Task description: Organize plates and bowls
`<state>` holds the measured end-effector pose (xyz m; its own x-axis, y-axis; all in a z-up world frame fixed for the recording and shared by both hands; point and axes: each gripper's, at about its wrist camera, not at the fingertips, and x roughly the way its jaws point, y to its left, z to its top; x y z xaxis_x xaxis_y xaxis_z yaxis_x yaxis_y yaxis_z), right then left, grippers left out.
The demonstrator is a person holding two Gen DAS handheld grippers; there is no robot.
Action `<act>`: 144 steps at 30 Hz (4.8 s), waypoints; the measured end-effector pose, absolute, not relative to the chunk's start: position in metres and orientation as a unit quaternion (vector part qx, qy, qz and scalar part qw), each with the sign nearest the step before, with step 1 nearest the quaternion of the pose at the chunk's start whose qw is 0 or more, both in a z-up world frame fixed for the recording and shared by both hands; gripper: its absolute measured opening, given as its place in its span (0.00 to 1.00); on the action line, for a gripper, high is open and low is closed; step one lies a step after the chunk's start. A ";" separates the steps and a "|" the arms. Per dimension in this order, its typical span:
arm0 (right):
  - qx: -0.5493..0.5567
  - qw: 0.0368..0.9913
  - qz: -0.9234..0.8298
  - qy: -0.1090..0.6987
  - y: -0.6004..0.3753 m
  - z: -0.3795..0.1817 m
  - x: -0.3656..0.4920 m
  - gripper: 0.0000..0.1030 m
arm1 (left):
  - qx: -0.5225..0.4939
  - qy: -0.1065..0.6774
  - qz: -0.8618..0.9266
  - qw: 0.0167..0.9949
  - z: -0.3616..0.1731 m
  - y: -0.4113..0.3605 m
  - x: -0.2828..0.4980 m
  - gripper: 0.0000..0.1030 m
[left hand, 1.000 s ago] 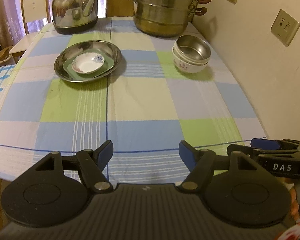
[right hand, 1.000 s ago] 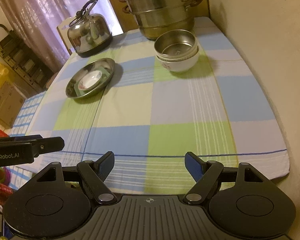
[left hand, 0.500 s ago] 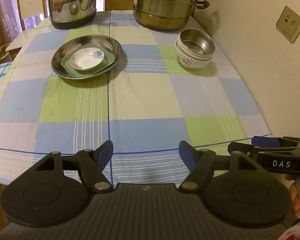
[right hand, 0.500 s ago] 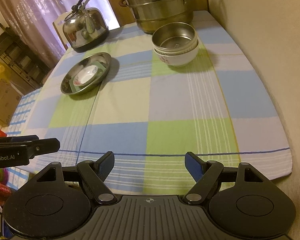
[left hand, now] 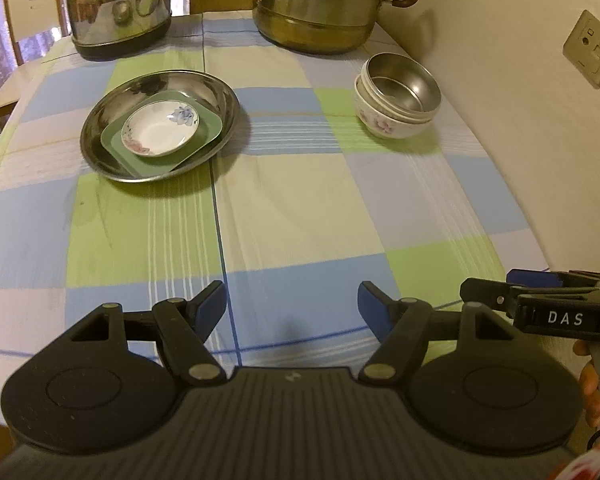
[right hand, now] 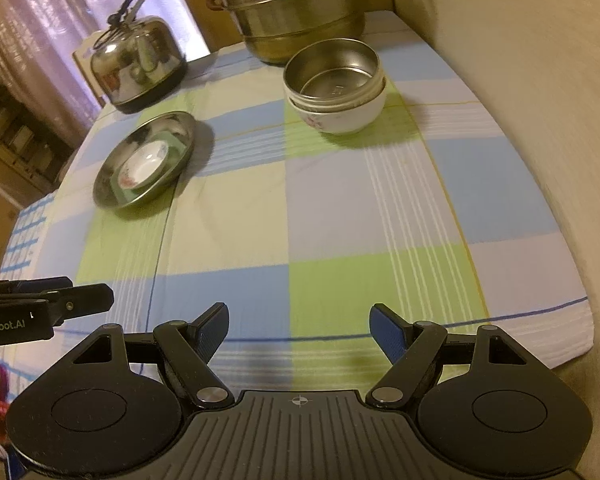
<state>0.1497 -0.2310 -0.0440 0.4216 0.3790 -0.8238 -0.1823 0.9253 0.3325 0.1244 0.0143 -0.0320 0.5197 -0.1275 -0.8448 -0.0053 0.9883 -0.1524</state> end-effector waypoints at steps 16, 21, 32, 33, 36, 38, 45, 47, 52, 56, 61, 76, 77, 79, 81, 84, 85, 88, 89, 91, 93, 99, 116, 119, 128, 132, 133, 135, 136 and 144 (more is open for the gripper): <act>0.134 0.844 0.077 0.514 -0.219 -0.053 0.176 0.75 | -0.037 0.489 -0.115 0.864 -0.043 0.029 0.186 0.68; 0.139 0.853 0.053 0.500 -0.228 -0.049 0.189 0.75 | -0.033 0.476 -0.136 0.868 -0.041 0.016 0.204 0.68; 0.124 0.887 0.052 0.443 -0.250 -0.036 0.268 0.75 | -0.051 0.415 -0.133 0.899 -0.026 -0.035 0.279 0.66; 0.122 0.889 0.058 0.438 -0.251 -0.035 0.278 0.75 | -0.054 0.412 -0.129 0.900 -0.027 -0.039 0.286 0.65; 0.119 0.892 0.070 0.431 -0.256 -0.037 0.305 0.74 | -0.062 0.410 -0.118 0.902 -0.031 -0.050 0.309 0.62; 0.117 0.893 0.077 0.429 -0.259 -0.041 0.322 0.74 | -0.065 0.410 -0.106 0.904 -0.036 -0.055 0.323 0.59; 0.110 0.885 0.106 0.440 -0.262 -0.061 0.370 0.62 | -0.086 0.424 -0.078 0.898 -0.055 -0.065 0.360 0.51; 0.108 0.881 0.114 0.446 -0.261 -0.068 0.380 0.55 | -0.084 0.428 -0.072 0.897 -0.060 -0.068 0.368 0.48; 0.102 0.871 0.130 0.462 -0.260 -0.081 0.398 0.44 | -0.079 0.446 -0.059 0.890 -0.071 -0.074 0.383 0.38; 0.101 0.865 0.140 0.471 -0.259 -0.089 0.408 0.35 | -0.082 0.458 -0.057 0.883 -0.079 -0.077 0.393 0.31; 0.101 0.859 0.146 0.480 -0.260 -0.094 0.416 0.23 | -0.087 0.467 -0.057 0.878 -0.086 -0.079 0.398 0.22; 0.081 0.840 0.173 0.507 -0.230 -0.087 0.410 0.22 | -0.101 0.470 -0.030 0.876 -0.089 -0.047 0.375 0.20; 0.079 0.839 0.178 0.507 -0.224 -0.086 0.408 0.22 | -0.104 0.470 -0.025 0.876 -0.089 -0.041 0.371 0.20; 0.074 0.837 0.190 0.508 -0.212 -0.084 0.403 0.22 | -0.108 0.470 -0.012 0.876 -0.090 -0.031 0.361 0.20; 0.070 0.833 0.203 0.511 -0.199 -0.083 0.398 0.22 | -0.112 0.470 -0.001 0.876 -0.090 -0.018 0.352 0.20; 0.062 0.828 0.218 0.513 -0.181 -0.083 0.391 0.22 | -0.120 0.469 0.012 0.875 -0.090 0.001 0.339 0.20; 0.060 0.827 0.222 0.514 -0.175 -0.083 0.389 0.22 | -0.123 0.469 0.016 0.875 -0.090 0.007 0.335 0.20; 0.053 0.823 0.232 0.516 -0.159 -0.083 0.381 0.22 | -0.126 0.469 0.022 0.874 -0.090 0.020 0.327 0.20; 0.050 0.823 0.234 0.516 -0.154 -0.082 0.378 0.22 | -0.127 0.469 0.023 0.874 -0.090 0.023 0.323 0.20; 0.045 0.822 0.235 0.517 -0.147 -0.082 0.373 0.22 | -0.127 0.469 0.024 0.874 -0.090 0.029 0.317 0.20; 0.045 0.821 0.234 0.520 -0.142 -0.082 0.369 0.22 | -0.128 0.468 0.023 0.874 -0.090 0.033 0.313 0.20; 0.045 0.823 0.221 0.522 -0.133 -0.080 0.359 0.22 | -0.124 0.470 0.009 0.874 -0.091 0.041 0.308 0.20; 0.117 0.860 0.167 0.468 -0.146 -0.029 0.289 0.70 | -0.098 0.433 -0.026 0.895 -0.045 0.077 0.247 0.42; 0.120 0.861 0.169 0.465 -0.141 -0.021 0.267 0.70 | -0.084 0.432 -0.026 0.898 -0.039 0.085 0.223 0.50; 0.096 0.856 0.192 0.470 -0.127 -0.017 0.207 0.71 | -0.072 0.448 -0.018 0.891 -0.038 0.101 0.161 0.54; 0.079 0.852 0.202 0.476 -0.124 -0.019 0.193 0.71 | -0.078 0.450 -0.009 0.889 -0.037 0.102 0.142 0.54; 0.072 0.851 0.204 0.478 -0.123 -0.020 0.190 0.71 | -0.078 0.451 -0.008 0.889 -0.037 0.101 0.139 0.54; 0.056 0.852 0.208 0.477 -0.121 -0.021 0.183 0.71 | -0.079 0.452 -0.005 0.889 -0.037 0.097 0.132 0.54; 0.050 0.853 0.211 0.475 -0.121 -0.021 0.180 0.71 | -0.079 0.453 -0.002 0.888 -0.037 0.095 0.129 0.54; 0.014 0.855 0.242 0.458 -0.123 -0.016 0.165 0.71 | -0.083 0.453 0.015 0.888 -0.032 0.078 0.117 0.55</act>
